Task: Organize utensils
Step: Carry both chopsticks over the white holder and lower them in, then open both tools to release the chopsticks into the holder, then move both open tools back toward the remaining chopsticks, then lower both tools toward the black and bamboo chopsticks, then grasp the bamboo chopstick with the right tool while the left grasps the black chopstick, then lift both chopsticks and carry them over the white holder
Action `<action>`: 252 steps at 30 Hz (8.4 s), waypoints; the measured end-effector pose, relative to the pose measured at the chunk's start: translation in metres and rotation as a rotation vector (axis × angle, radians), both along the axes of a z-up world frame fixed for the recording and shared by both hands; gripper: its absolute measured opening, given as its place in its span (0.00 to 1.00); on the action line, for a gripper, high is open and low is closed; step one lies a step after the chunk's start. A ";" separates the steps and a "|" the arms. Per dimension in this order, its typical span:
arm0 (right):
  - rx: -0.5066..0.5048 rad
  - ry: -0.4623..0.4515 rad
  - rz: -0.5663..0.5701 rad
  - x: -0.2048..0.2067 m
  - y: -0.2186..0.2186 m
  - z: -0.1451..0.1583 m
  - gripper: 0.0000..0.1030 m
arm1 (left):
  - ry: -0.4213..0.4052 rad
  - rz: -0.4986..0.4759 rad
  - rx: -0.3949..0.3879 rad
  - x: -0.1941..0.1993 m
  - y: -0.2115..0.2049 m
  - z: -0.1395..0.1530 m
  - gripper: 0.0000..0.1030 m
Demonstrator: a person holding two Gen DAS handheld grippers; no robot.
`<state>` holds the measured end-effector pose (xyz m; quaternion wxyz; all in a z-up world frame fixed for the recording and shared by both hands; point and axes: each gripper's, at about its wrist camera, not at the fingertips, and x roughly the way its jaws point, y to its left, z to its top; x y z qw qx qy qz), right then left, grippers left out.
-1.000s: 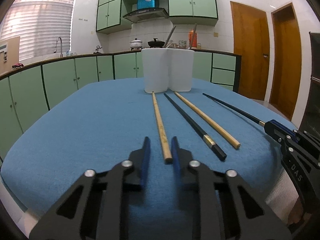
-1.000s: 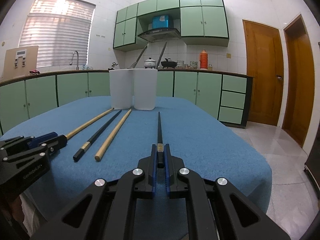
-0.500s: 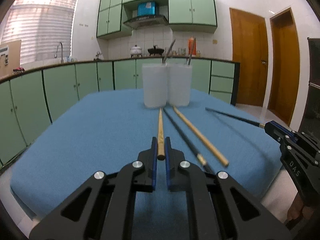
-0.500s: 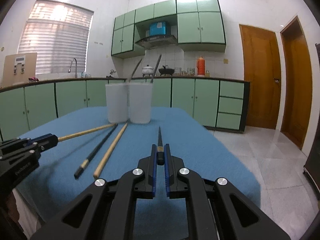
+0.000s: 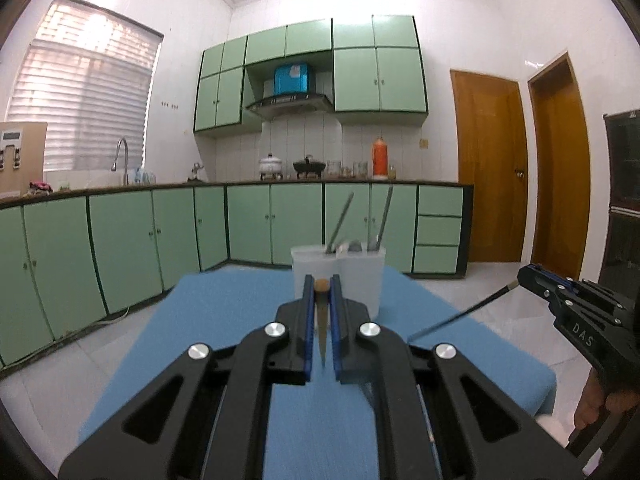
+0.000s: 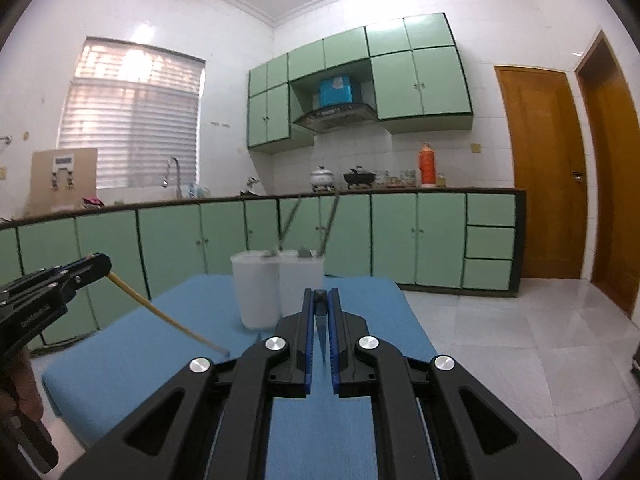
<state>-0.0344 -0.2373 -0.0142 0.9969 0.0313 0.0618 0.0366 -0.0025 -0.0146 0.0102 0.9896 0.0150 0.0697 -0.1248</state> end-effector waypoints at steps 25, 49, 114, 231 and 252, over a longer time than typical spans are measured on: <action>0.056 0.061 0.206 0.108 -0.011 0.135 0.07 | -0.024 -0.090 -0.076 0.081 0.007 0.114 0.06; 0.057 0.027 0.139 0.265 -0.006 0.144 0.06 | -0.011 -0.041 -0.028 0.255 -0.032 0.123 0.06; 0.065 0.185 0.007 0.075 -0.006 -0.034 0.87 | 0.201 0.037 -0.025 0.089 0.041 -0.044 0.93; -0.002 0.071 -0.145 -0.039 0.006 -0.078 0.06 | 0.209 -0.006 -0.027 0.004 -0.032 -0.070 0.06; 0.023 0.011 0.097 0.031 -0.003 0.067 0.06 | -0.004 -0.099 -0.032 0.035 -0.030 0.057 0.06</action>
